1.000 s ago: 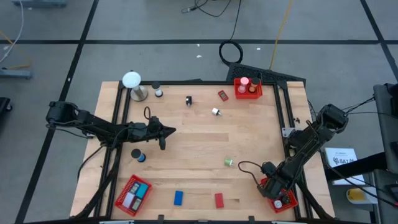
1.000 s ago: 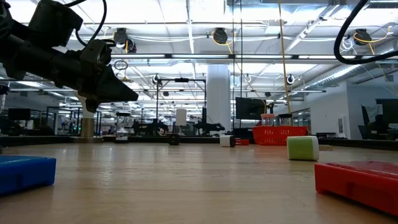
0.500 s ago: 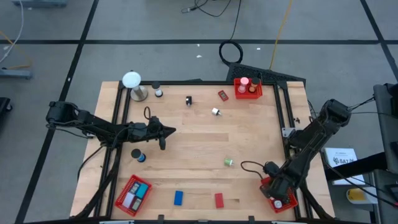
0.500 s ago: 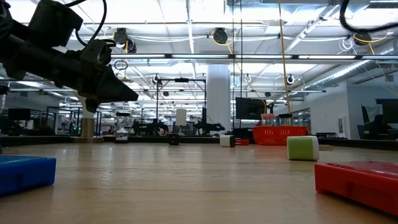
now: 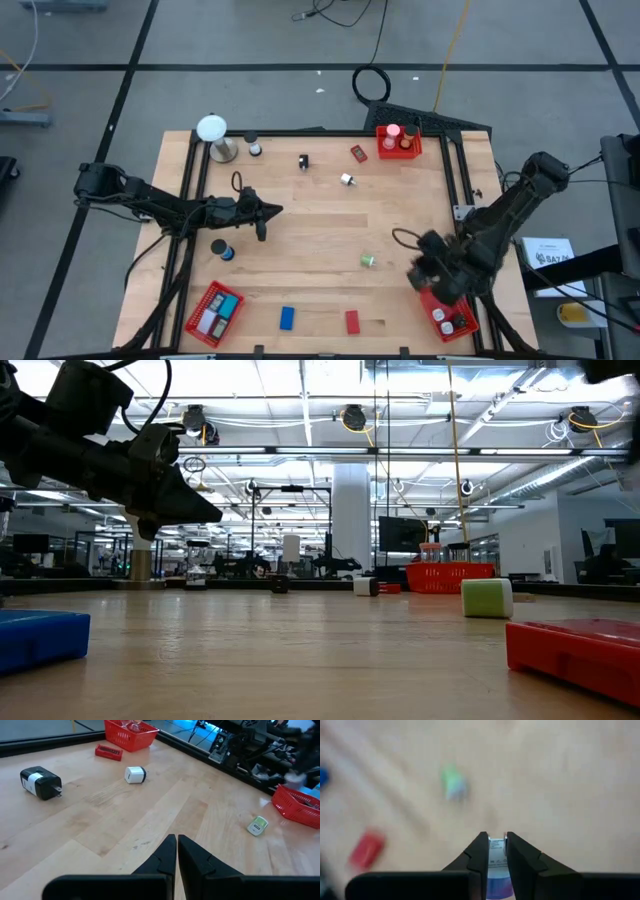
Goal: Pick & Place Office items
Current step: Put the blue charger adapter into the bottom right red basket
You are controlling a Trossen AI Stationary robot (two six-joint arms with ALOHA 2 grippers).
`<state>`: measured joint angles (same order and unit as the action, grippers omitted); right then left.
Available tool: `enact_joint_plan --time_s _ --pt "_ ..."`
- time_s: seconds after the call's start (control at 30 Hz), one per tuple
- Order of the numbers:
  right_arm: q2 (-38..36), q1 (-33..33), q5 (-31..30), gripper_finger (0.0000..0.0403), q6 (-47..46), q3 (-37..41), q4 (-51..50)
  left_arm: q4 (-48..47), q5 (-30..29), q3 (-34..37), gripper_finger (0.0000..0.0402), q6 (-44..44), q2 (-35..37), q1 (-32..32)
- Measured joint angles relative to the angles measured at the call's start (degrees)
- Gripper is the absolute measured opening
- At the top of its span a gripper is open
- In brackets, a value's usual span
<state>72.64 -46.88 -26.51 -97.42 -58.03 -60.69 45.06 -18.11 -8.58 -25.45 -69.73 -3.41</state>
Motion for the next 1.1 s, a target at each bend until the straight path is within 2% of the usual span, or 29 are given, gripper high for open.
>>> enact_joint_plan --time_s 0.1,0.17,0.4,0.53,0.63,0.73,1.1 --pt "0.04 5.47 -11.6 0.0042 8.46 4.66 6.91 0.0 0.01 0.0 0.0017 0.33 0.02 -0.01" --pt "0.05 9.67 -15.78 0.0042 15.92 9.63 16.91 0.0 0.01 0.0 0.0017 0.33 0.0 -0.01" --pt "1.79 24.2 -17.05 0.0041 51.53 29.35 72.52 0.02 0.04 0.0 0.0017 1.37 0.0 0.0" --pt "4.42 31.97 -16.89 0.0038 63.51 35.98 89.23 -0.02 0.03 0.0 0.0017 2.94 0.0 0.0" --pt "6.12 36.58 -14.11 0.0039 68.16 38.8 96.58 -0.05 0.03 0.0 0.0017 3.01 0.02 0.0" --pt "7.62 39.35 -11.7 0.004 70.04 39.97 99.02 -0.35 0.03 0.0 0.0017 2.93 0.0 0.01" --pt "12.48 40.56 -10.56 0.004 69.62 40.06 100.24 -0.7 0.03 0.0 0.0017 2.86 0.01 -0.01"
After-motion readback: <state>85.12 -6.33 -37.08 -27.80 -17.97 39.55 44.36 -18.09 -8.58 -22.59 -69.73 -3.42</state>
